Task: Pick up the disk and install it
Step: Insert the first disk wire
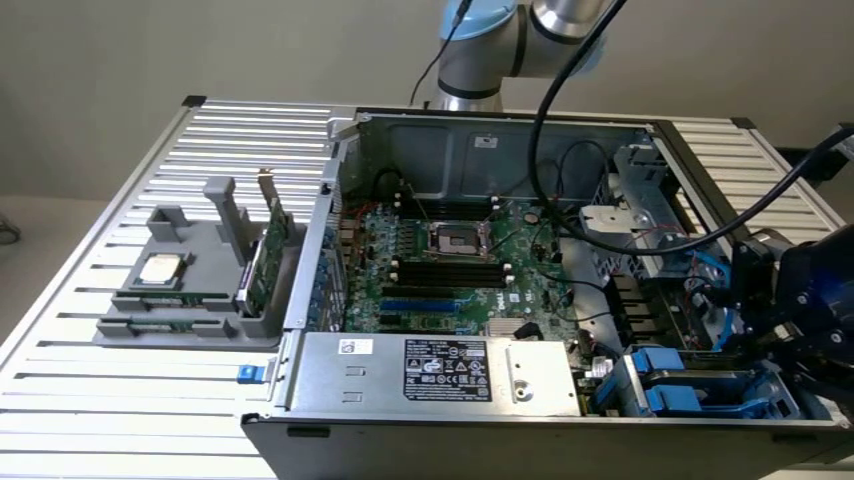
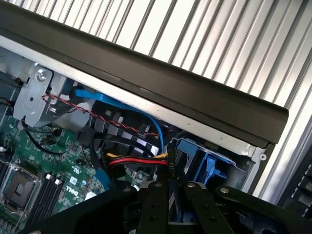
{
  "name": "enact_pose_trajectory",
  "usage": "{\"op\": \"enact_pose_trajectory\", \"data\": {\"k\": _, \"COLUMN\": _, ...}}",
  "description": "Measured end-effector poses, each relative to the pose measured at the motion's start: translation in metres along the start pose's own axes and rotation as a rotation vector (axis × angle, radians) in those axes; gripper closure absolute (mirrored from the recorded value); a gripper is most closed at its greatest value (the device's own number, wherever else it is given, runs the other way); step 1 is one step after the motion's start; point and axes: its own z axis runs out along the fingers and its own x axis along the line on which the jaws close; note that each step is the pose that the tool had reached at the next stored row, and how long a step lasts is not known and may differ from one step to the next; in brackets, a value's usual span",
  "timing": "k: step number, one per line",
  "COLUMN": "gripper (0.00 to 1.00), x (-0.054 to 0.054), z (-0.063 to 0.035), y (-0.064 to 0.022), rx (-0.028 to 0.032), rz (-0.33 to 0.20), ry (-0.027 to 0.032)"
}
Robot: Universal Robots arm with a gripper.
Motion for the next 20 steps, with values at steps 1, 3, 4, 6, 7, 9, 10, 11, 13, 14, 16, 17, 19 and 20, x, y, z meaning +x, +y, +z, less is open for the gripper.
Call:
{"op": "enact_pose_trajectory", "data": {"k": 1, "gripper": 0.83, "x": 0.0001, "z": -0.0001, "y": -0.0001, "rx": 0.0065, "rz": 0.003, "ry": 0.0024}}
{"op": "enact_pose_trajectory", "data": {"k": 3, "gripper": 0.83, "x": 0.0001, "z": -0.0001, "y": -0.0002, "rx": 0.0207, "rz": 0.009, "ry": 0.008}}
{"op": "enact_pose_trajectory", "data": {"k": 4, "gripper": 0.83, "x": 0.0001, "z": 0.0, "y": -0.0003, "rx": 0.0282, "rz": 0.013, "ry": 0.0111}}
{"op": "enact_pose_trajectory", "data": {"k": 6, "gripper": 0.83, "x": 0.0002, "z": 0.0, "y": -0.0003, "rx": 0.042, "rz": 0.02, "ry": 0.0165}}
{"op": "enact_pose_trajectory", "data": {"k": 7, "gripper": 0.83, "x": 0.0002, "z": 0.0, "y": -0.0004, "rx": 0.0475, "rz": 0.023, "ry": 0.0188}}
{"op": "enact_pose_trajectory", "data": {"k": 9, "gripper": 0.83, "x": 0.0002, "z": 0.0, "y": -0.0004, "rx": 0.0585, "rz": 0.029, "ry": 0.023}}
{"op": "enact_pose_trajectory", "data": {"k": 10, "gripper": 0.83, "x": 0.0002, "z": 0.0, "y": -0.0004, "rx": 0.0638, "rz": 0.032, "ry": 0.025}}
{"op": "enact_pose_trajectory", "data": {"k": 11, "gripper": 0.83, "x": 0.0002, "z": 0.0, "y": -0.0004, "rx": 0.0694, "rz": 0.035, "ry": 0.0272}}
{"op": "enact_pose_trajectory", "data": {"k": 13, "gripper": 0.83, "x": 0.0002, "z": 0.0, "y": -0.0004, "rx": 0.0831, "rz": 0.043, "ry": 0.0322}}
{"op": "enact_pose_trajectory", "data": {"k": 14, "gripper": 0.83, "x": 0.0002, "z": 0.0, "y": -0.0004, "rx": 0.0902, "rz": 0.047, "ry": 0.0339}}
{"op": "enact_pose_trajectory", "data": {"k": 16, "gripper": 0.83, "x": 0.0002, "z": 0.0, "y": -0.0004, "rx": 0.102, "rz": 0.052, "ry": 0.0285}}
{"op": "enact_pose_trajectory", "data": {"k": 17, "gripper": 0.83, "x": 0.0002, "z": 0.0, "y": -0.0004, "rx": 0.108, "rz": 0.054, "ry": 0.0239}}
{"op": "enact_pose_trajectory", "data": {"k": 19, "gripper": 0.83, "x": 0.0003, "z": 0.0001, "y": -0.0004, "rx": 0.122, "rz": 0.058, "ry": 0.0156}}
{"op": "enact_pose_trajectory", "data": {"k": 20, "gripper": 0.83, "x": 0.0004, "z": 0.0001, "y": -0.0004, "rx": 0.1299, "rz": 0.06, "ry": 0.01}}
